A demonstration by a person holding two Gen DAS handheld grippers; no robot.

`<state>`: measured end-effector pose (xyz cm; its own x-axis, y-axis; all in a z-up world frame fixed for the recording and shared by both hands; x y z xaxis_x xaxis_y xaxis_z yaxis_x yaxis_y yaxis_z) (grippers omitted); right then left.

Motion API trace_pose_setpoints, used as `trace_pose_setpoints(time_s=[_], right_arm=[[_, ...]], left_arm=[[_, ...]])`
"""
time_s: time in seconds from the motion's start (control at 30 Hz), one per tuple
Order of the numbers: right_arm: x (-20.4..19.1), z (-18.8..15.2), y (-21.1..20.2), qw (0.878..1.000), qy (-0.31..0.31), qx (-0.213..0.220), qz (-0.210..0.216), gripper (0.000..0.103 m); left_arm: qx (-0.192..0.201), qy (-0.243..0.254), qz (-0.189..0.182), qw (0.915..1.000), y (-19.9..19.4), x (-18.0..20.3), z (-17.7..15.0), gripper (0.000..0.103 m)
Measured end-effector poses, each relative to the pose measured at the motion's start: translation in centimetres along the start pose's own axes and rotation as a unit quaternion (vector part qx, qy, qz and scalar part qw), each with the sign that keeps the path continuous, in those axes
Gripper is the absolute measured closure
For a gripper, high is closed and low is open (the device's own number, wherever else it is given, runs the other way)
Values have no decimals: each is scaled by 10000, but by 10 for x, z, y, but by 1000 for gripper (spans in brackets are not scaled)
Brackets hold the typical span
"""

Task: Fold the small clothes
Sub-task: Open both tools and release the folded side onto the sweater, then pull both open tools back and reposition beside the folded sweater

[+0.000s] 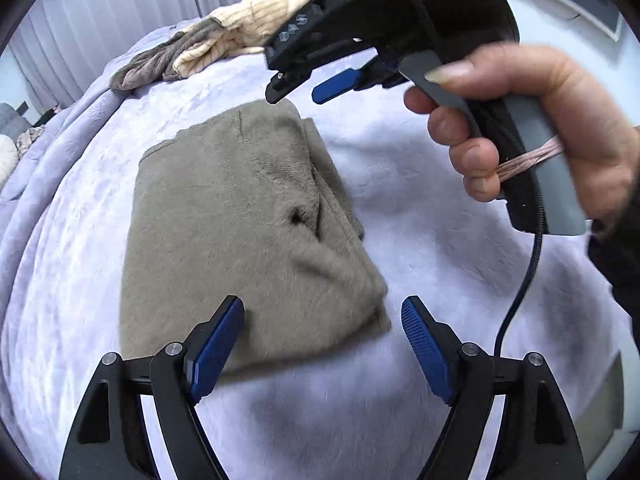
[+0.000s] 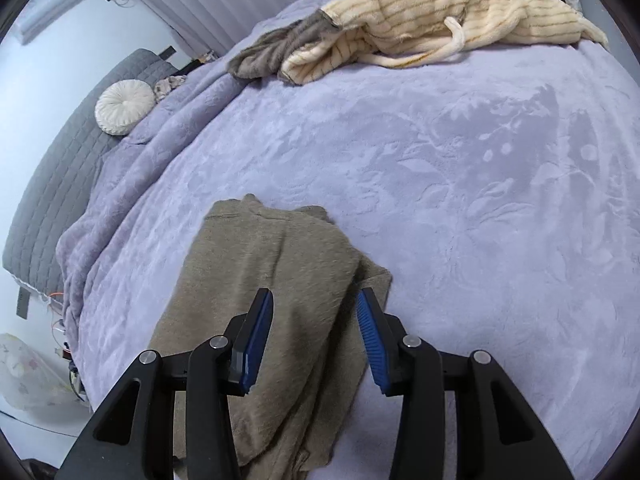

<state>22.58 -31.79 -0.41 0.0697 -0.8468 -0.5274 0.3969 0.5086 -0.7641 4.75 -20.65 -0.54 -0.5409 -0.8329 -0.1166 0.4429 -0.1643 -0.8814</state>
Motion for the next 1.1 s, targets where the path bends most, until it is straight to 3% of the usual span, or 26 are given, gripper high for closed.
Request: trace_pose_setpoints(time_s=[0.07,0.13,0.2,0.27,0.33,0.4,0.5,0.67,0.83,0.87,0.9,0.93,1.1], right_arm=[[-18,-10,-7,9992,-32,-31,398,55],[-42,-27,-5,9948,-25,-255,985,47],[-56,-38,5,9923,21,-412,1171,40],[-50,-45,22,9951,38,-494,855,40],[-22,-47,39,9983,175,-525,177,41],[0,-47,40,9985,285,-417,-221,50],[0,-52,15,9991,334,-155,-201,49],[-30,-103,-22,9997,-28,-42,248,48],[-33,-148,-12,9993,-265,-122,-217,48],[-33,-156,-10,9993,-295,-153,-180,57],[-33,-161,-8,9992,-324,-151,-154,89],[-29,-165,-5,9992,-298,-168,-211,97],[-6,-168,-11,9998,175,-56,-32,98]], left_arm=[[158,-197,-43,9997,-13,-14,-8,21],[208,-525,34,9984,-19,-40,-19,21],[109,-819,190,9964,-16,-69,-30,21],[-84,-1103,425,9930,-7,-95,-42,21],[-163,-1325,466,9900,-4,-111,-54,21],[-179,-1459,436,9882,-3,-125,-69,21],[-246,-1447,458,9881,1,-132,-86,21],[-216,-1288,358,9908,10,-116,-92,21],[-164,-1305,644,9892,22,-123,-84,21],[-198,-1426,674,9873,26,-131,-87,21],[-193,-1568,539,9860,29,-135,-91,21],[-216,-1751,397,9835,32,-139,-98,21],[-283,-2589,-317,9650,43,-153,-129,18]])
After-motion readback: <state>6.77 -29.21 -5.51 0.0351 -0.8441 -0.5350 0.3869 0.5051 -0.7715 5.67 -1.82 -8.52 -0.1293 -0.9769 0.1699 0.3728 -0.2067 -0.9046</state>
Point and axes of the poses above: each gripper's, at about its wrist camera, not at the fingertips, and y roughly the way its jaws point, x to its right, z to its top, the point moved 10 cm from there along y, roughly the way its jaws point, and after that the axes turned 10 degrees about y, right-handed, at the moved point
